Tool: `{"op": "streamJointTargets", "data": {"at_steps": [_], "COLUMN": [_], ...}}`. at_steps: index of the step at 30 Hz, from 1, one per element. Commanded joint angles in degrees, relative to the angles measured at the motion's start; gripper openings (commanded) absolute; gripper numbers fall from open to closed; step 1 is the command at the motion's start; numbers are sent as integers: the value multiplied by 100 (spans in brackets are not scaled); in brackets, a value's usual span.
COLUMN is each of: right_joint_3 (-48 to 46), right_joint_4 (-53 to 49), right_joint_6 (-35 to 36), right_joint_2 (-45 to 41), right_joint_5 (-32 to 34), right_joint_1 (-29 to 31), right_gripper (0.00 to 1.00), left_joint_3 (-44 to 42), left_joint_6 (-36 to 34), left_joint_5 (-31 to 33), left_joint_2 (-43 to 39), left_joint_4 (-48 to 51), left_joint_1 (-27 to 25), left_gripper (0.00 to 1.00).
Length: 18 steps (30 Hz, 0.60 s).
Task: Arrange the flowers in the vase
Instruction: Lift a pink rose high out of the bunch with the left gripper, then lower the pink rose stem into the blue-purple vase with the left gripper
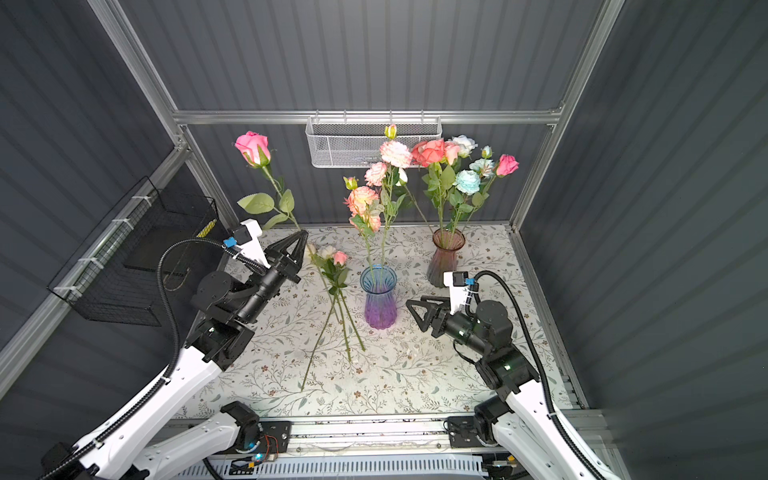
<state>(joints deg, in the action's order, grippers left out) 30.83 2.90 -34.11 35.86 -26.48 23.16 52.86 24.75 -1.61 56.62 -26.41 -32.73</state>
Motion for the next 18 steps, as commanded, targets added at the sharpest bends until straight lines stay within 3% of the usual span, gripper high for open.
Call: {"op": "streamJointTargets", "data": {"at_steps": [1, 9, 18], "right_joint_3": [41, 82, 82], "right_joint_4": [-80, -456, -548], "right_joint_6": [-15, 123, 191], "right_joint_2": [-214, -518, -624], "right_joint_5": [171, 521, 616], "right_joint_1": [17, 17, 16], "right_gripper": [71, 72, 72], "left_joint_3": [569, 1812, 1893], "left_joint_6": [-25, -973, -1324], "left_joint_5": [-346, -249, 64], "left_joint_2": [383, 1239, 2098], "left_joint_4": [-872, -1149, -1709], "left_joint_1": [-120, -743, -905], "left_gripper": [0, 0, 0]}}
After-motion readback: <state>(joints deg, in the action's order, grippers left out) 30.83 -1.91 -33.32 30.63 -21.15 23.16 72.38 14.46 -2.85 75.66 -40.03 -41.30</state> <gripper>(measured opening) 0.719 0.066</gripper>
